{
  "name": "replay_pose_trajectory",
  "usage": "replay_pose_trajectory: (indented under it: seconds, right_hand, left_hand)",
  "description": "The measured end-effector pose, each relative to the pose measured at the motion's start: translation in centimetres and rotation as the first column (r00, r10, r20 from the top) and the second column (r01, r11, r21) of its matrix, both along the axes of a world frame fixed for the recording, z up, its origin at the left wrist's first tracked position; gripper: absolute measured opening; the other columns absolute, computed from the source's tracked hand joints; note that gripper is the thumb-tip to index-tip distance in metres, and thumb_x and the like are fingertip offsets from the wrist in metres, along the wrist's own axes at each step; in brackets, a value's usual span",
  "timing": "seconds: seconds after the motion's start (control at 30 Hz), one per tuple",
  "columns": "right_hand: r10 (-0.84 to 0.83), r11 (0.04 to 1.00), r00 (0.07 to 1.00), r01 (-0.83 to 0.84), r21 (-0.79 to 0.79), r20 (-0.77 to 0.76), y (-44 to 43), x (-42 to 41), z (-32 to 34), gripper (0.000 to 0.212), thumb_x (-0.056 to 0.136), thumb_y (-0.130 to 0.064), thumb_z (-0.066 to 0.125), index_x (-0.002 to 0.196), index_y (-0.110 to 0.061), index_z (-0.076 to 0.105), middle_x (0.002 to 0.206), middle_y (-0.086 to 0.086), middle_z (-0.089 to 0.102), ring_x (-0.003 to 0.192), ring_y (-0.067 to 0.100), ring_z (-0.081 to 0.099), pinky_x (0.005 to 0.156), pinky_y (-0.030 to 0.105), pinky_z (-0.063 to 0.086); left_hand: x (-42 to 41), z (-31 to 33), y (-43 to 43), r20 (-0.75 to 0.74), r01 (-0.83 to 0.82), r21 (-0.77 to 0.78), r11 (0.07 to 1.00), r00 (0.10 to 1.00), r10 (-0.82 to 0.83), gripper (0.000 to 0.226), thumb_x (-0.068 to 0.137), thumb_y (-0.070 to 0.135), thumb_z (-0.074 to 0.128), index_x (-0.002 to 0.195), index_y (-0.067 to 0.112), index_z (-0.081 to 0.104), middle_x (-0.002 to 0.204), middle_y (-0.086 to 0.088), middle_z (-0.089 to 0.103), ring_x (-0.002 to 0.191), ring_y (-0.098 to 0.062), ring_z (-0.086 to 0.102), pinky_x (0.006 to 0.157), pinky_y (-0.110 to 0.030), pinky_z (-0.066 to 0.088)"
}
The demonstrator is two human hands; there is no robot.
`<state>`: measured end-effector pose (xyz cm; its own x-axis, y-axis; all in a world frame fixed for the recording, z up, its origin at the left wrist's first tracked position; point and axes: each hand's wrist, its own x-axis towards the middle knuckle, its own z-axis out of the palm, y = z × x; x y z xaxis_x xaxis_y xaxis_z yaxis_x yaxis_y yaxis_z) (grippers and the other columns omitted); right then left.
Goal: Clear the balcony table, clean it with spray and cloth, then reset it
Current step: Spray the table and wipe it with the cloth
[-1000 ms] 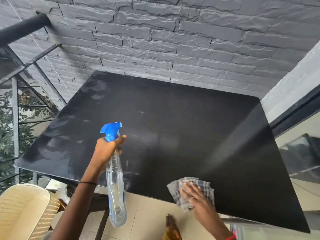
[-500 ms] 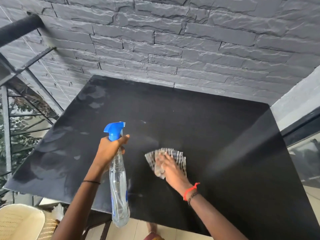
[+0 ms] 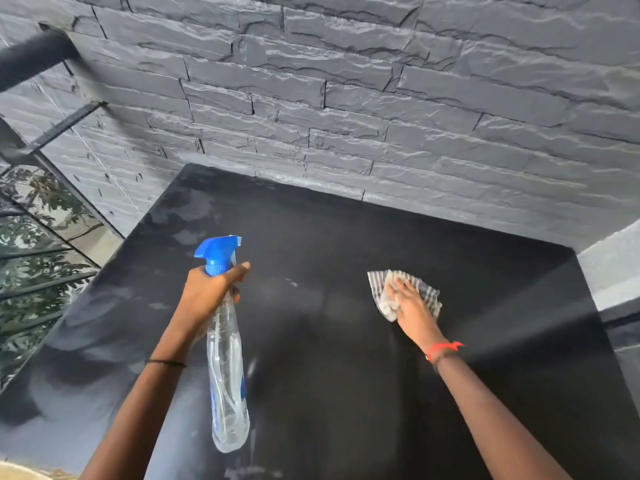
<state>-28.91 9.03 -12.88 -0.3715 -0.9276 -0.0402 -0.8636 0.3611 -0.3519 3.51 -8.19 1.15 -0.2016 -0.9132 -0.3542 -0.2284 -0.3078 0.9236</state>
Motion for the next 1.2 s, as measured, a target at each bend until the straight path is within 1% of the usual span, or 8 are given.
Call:
replay_pose_trajectory:
  seconds: [0.13,0.37,0.5,0.57,0.73,0.93,1.07,1.2]
  right_hand:
    - [0.081,0.995,0.997,-0.082,0.058,0.017,-8.1,2.7,0.2,0.050,0.094,0.002,0.036,0.144,-0.006,0.037,0.155,0.005,0.027,0.145,0.023,0.023,0.119,0.031,0.016]
    - [0.335,0.942,0.942,-0.335,-0.005,0.029,-2.6,8.8,-2.4,0.075,0.078,0.011,0.043,0.147,-0.018,0.034,0.157,-0.005,0.018,0.148,0.017,0.005,0.121,0.026,-0.007]
    - [0.253,0.966,0.964,-0.257,0.032,0.086,0.3,4.1,-2.0,0.077,0.063,0.016,0.054,0.136,-0.010,0.051,0.147,0.007,0.042,0.139,0.033,0.032,0.117,0.026,0.001]
    - [0.150,0.987,0.985,-0.155,0.048,0.090,-1.4,0.6,-1.5,0.076,0.069,0.018,0.049,0.140,-0.010,0.045,0.151,0.005,0.033,0.143,0.026,0.026,0.118,0.020,0.001]
    - [0.033,0.998,0.999,-0.033,0.045,0.003,-11.7,-4.6,-0.7,0.059,0.088,0.006,0.042,0.145,-0.007,0.035,0.157,0.008,0.023,0.147,0.021,0.016,0.121,0.032,0.010]
    - [0.172,0.985,0.985,-0.173,0.010,0.019,-18.1,1.6,-0.9,0.054,0.093,0.000,0.038,0.146,-0.011,0.035,0.158,0.004,0.021,0.147,0.021,0.015,0.122,0.029,0.004]
    - [0.326,0.945,0.945,-0.327,0.012,0.022,-14.0,4.2,-2.6,0.073,0.081,0.010,0.042,0.148,-0.017,0.031,0.159,-0.002,0.017,0.148,0.020,0.010,0.123,0.031,0.005]
    - [0.225,0.974,0.973,-0.225,-0.006,0.052,-10.3,0.2,-2.7,0.076,0.072,0.015,0.045,0.142,-0.013,0.041,0.155,0.004,0.029,0.146,0.026,0.021,0.122,0.033,0.010]
  left_hand:
    - [-0.7,-0.5,-1.7,0.002,-0.015,0.002,1.000,1.000,0.015,0.021,0.082,0.016,0.073,0.069,0.007,0.058,0.047,0.001,0.048,0.033,-0.005,0.043,0.036,-0.013,0.036]
    - [-2.1,-1.3,-3.8,0.014,-0.024,0.008,1.000,1.000,0.024,0.021,0.082,0.017,0.073,0.068,0.009,0.059,0.042,0.006,0.051,0.034,-0.004,0.046,0.037,-0.014,0.038]
    - [-2.4,-1.8,-4.7,0.056,-0.023,0.020,1.000,0.998,0.022,0.023,0.080,0.022,0.074,0.068,0.009,0.060,0.045,0.002,0.050,0.037,-0.007,0.046,0.040,-0.020,0.039]
    - [-2.4,-1.9,-5.1,0.067,-0.035,0.023,0.999,0.997,0.034,0.023,0.080,0.022,0.075,0.068,0.008,0.061,0.046,0.001,0.051,0.038,-0.008,0.046,0.043,-0.022,0.039]
    - [-2.3,-1.8,-5.5,0.062,-0.069,0.022,0.997,0.996,0.068,0.022,0.080,0.019,0.074,0.066,0.008,0.062,0.048,0.000,0.050,0.037,-0.008,0.045,0.047,-0.023,0.038]
    - [-2.1,-1.4,-5.7,0.080,-0.087,-0.003,0.996,0.993,0.087,0.020,0.083,0.018,0.073,0.072,0.004,0.063,0.044,0.003,0.053,0.034,-0.005,0.046,0.037,-0.015,0.039]
    - [-2.4,-1.3,-6.3,0.087,-0.087,-0.016,0.996,0.992,0.088,0.019,0.084,0.017,0.072,0.079,0.001,0.064,0.056,-0.005,0.054,0.034,-0.003,0.047,0.037,-0.012,0.038]
    - [-2.4,-1.4,-6.9,0.098,-0.068,-0.009,0.998,0.993,0.068,0.021,0.084,0.018,0.072,0.081,-0.001,0.064,0.058,-0.008,0.053,0.035,-0.004,0.047,0.037,-0.012,0.038]
